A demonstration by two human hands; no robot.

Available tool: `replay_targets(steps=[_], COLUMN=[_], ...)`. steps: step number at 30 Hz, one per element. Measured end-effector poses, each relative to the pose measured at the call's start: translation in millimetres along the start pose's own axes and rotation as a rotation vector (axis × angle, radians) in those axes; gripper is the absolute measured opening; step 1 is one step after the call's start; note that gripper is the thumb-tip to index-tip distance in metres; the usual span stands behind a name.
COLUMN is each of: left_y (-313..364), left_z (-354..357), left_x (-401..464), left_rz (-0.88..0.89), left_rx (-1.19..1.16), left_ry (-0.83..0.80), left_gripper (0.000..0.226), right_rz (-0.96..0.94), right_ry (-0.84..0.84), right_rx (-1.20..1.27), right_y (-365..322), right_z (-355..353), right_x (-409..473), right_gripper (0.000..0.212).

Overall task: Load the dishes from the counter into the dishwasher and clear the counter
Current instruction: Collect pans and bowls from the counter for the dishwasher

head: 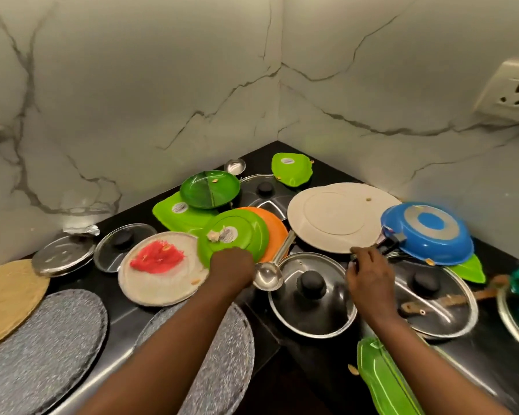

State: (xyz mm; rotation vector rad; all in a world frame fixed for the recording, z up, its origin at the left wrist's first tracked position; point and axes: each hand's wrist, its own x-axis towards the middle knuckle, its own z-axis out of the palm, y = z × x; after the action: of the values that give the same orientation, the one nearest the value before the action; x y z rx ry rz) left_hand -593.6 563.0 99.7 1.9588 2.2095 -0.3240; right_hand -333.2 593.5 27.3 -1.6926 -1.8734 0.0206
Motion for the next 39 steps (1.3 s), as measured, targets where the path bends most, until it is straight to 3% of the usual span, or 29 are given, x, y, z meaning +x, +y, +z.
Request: replay_targets(steps=[3, 7, 12, 15, 19, 23, 26, 32, 36, 39], left_y=[19.8, 63.9, 132.2, 159.2, 179.8, 181.9, 178.2, 163.9, 145.7, 143.9], left_z=[-4.2, 3.5, 16.3, 22.3, 30.1, 22.9, 10.2, -4.2, -3.2, 12.7], left_x=[44.5, 82.5, 98.9, 108.1, 124.8, 142.3, 159.7, 187.6, 196.1, 189.9], left_rz=[0.090, 0.353, 0.617, 0.661, 0.709, 0.682, 0.598, 0.422, 0.298, 0.320], left_rx=[-0.123, -0.157, -0.153, -0.100, 0.036, 0.097, 0.084, 0.109, 0.105, 0.065], left_ry=[0.173, 0.351, 0.379, 0.351, 0.352, 0.393, 0.422, 0.488, 0.443, 0.428], left_gripper=[0.031, 0.041, 0.058, 0.060, 0.053, 0.057, 0.052, 0.041, 0.038, 0.040], right_rz=[0.169, 0.260, 0.256, 0.259, 0.464, 0.338, 0.312, 0.550, 0.819, 0.957], right_ry=[-0.055, -0.097, 0.098, 0.197, 0.152, -0.041, -0.072, 0.031, -0.021, -0.048], right_rx=[-0.117, -0.185, -0.166, -0.201, -0.252, -0.232, -0.188, 0.069, 0.192, 0.272], right_y=[21.7, 44.7, 64.3, 84.9, 137.1, 168.4, 174.0, 172.8, 179.5, 187.3], right_z=[1.6, -0.6, -11.9, -29.5, -60.9, -79.5, -81.6, -82.5, -74.4, -61.3], right_x=[24.1, 27.3, 19.7, 20.2, 9.9, -12.5, -15.1, 23.1, 63.2, 89.9], right_gripper=[0.039, 0.042, 0.033, 0.033, 0.025, 0.026, 0.027, 0.025, 0.039, 0.041])
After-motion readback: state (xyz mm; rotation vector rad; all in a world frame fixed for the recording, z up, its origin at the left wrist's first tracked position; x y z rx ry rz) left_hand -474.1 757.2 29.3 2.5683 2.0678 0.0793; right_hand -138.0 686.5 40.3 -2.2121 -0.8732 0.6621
